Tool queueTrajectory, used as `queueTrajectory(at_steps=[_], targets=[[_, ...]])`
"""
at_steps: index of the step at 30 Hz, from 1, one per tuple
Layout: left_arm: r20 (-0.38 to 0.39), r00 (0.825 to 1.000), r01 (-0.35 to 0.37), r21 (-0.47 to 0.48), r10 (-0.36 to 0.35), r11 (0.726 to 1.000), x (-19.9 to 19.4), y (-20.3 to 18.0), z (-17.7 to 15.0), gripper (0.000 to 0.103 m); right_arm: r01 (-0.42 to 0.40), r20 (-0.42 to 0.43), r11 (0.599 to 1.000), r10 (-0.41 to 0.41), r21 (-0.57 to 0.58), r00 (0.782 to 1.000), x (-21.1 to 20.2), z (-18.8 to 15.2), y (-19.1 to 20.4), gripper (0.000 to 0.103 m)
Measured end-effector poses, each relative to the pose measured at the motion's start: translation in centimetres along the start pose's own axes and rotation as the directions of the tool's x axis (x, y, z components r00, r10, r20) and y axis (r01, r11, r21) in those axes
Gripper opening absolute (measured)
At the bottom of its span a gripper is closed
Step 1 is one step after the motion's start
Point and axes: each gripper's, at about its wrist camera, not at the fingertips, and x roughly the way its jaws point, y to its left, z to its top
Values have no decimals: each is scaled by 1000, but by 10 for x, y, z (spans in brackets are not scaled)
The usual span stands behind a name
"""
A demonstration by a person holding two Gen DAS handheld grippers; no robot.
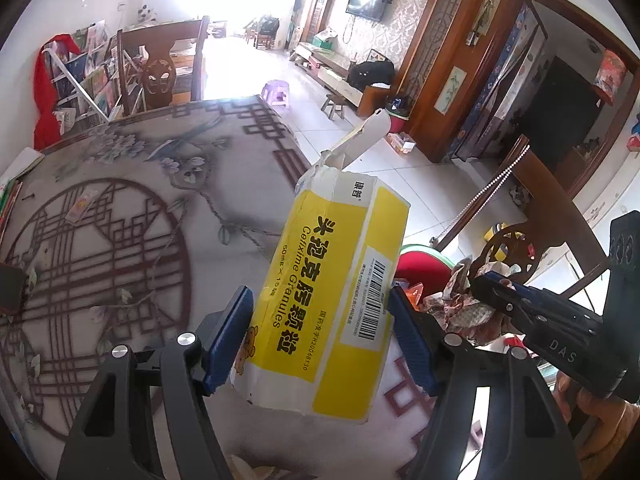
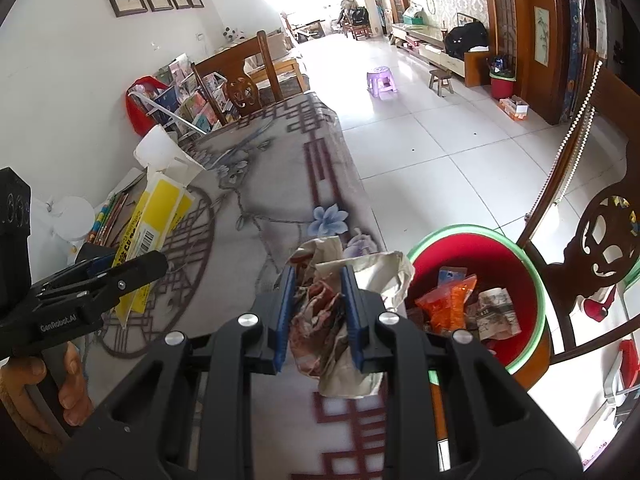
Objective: Collect trash
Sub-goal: 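Carry the yellow box and crumpled paper over the red bucket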
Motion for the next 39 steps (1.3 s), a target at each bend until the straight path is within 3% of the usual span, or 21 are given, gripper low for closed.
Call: queueTrajectory(at_steps=[15, 39], targets=[[-18, 1000, 17, 59, -16, 998, 22, -44, 13, 66, 25, 20, 998, -26, 61, 999, -8, 7, -49, 24], [-103, 990, 119, 201, -100, 972, 81, -130, 30, 66, 134, 27, 965, -144, 226, 989, -27, -5, -135, 24]])
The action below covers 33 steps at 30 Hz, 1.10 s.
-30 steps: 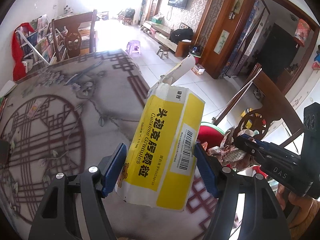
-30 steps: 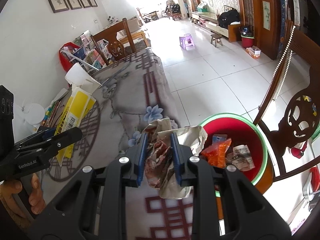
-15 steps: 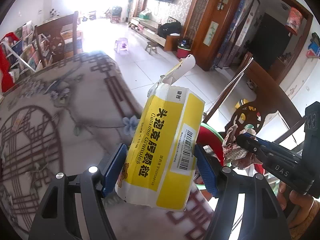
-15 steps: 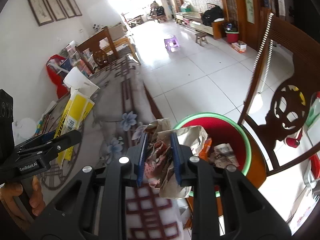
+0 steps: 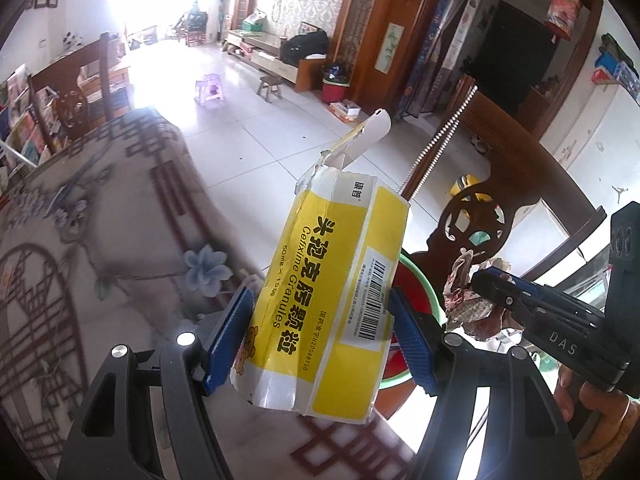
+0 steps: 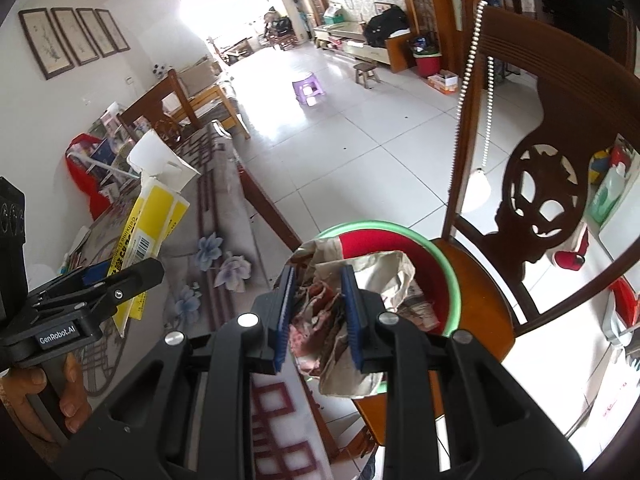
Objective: Collect trash
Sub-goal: 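Carry the yellow box and crumpled paper over the red bucket, then open the left tool to drop the yellow box while the right tool releases the crumpled paper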
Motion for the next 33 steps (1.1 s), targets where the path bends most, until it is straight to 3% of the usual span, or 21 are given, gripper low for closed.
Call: queueTrajectory(at_steps=[13, 33], targets=[[-87, 995, 51, 50, -46, 997, 53, -34, 7, 66, 31, -18, 998, -30, 51, 999, 8, 3, -30, 24], [-172, 983, 76, 46, -67, 996, 103, -42, 15, 64, 53, -80, 994, -46, 93, 996, 40, 8, -55, 24]])
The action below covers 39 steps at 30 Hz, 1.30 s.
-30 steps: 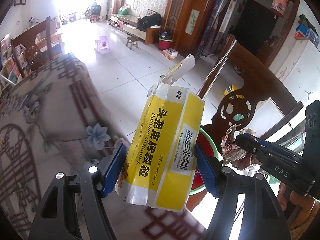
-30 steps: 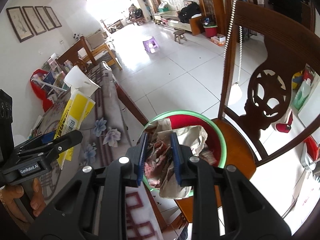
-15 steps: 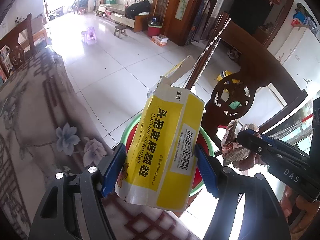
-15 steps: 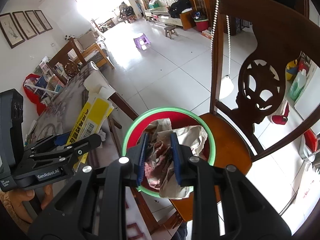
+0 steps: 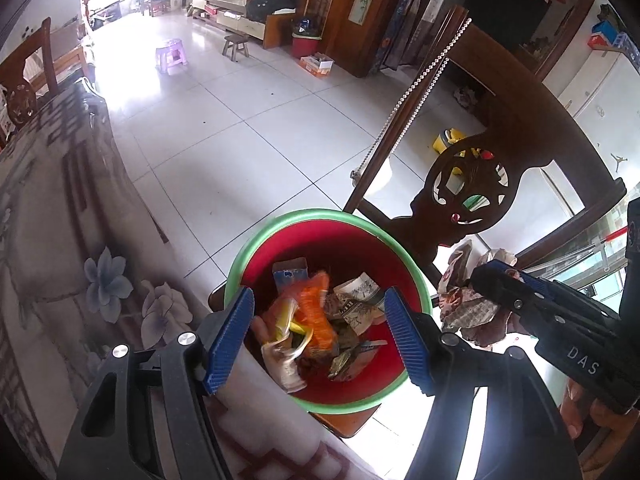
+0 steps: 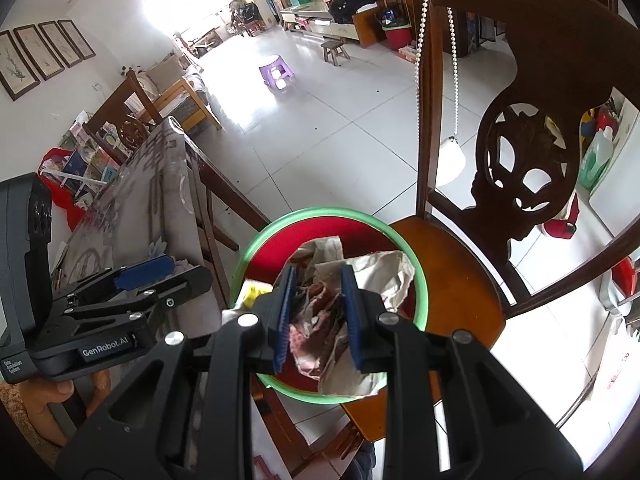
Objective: Collect trash
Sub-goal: 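Open the left tool to drop the yellow box while the right tool releases the crumpled paper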
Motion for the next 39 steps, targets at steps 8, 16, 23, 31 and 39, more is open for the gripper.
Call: queueTrajectory(at_steps=[8, 16, 23, 31, 39], targets=[[26, 1000, -12, -12, 12, 1000, -11, 9, 3, 75, 1, -23, 1000, -1, -12, 1000, 17, 5, 3, 24], [88, 995, -36, -47, 40, 998, -40, 23, 3, 84, 12, -73, 999, -16, -51, 997, 48, 8, 12, 24], [107, 992, -58, -63, 65, 996, -49, 31, 3, 86, 20, -118, 997, -28, -69, 993, 67, 3, 12, 25], [108, 992, -59, -57, 65, 997, -48, 32, 2, 86, 43, -140, 997, -51, -62, 989, 77, -1, 7, 39], [92, 994, -56, -54, 61, 997, -46, 32, 0, 87, 56, -146, 996, -66, -69, 987, 77, -6, 7, 44]])
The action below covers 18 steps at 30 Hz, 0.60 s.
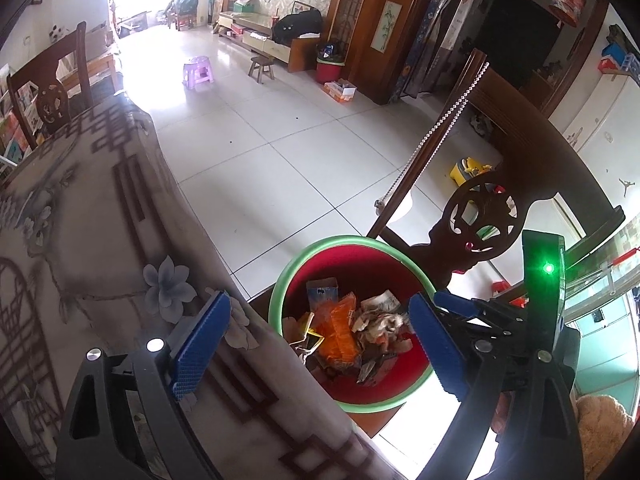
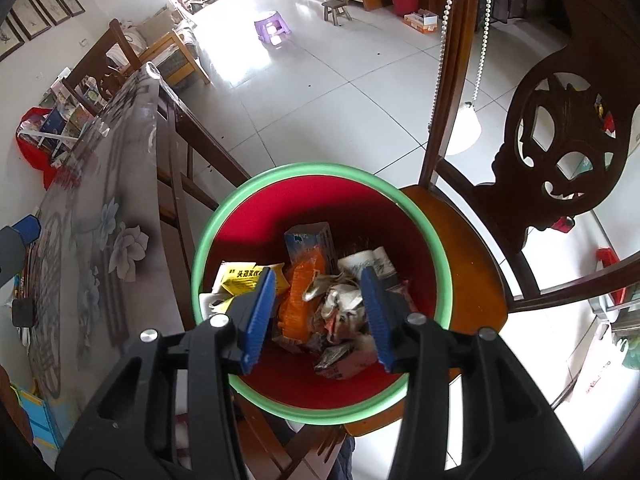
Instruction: Collect trash
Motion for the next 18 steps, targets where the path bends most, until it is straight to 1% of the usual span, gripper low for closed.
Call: queueTrajectory(at_steps=[7, 12, 14, 16, 18], targets=[[-1, 1000, 1, -3, -1, 1000, -1, 1, -1, 87, 17, 19, 1000, -17, -11, 1000, -8, -2, 4, 51], [-5, 1000, 8, -7, -8, 1000, -3, 4, -5, 90, 36, 35, 999, -36, -10, 999, -15, -7, 6, 61], [-2, 1000, 12, -14, -13, 1000, -6, 6, -8, 90, 46, 38, 999, -45, -4, 998, -18, -10, 7, 63], [5, 1000, 15, -19, -15, 1000, -10, 9, -10, 90, 53, 45, 999, -53, -2, 998, -23, -13, 9, 65], [21, 1000, 13, -24, -13, 1000, -17, 13, -13, 90, 67, 58, 998, -66, -8, 996, -31, -16, 15, 70]])
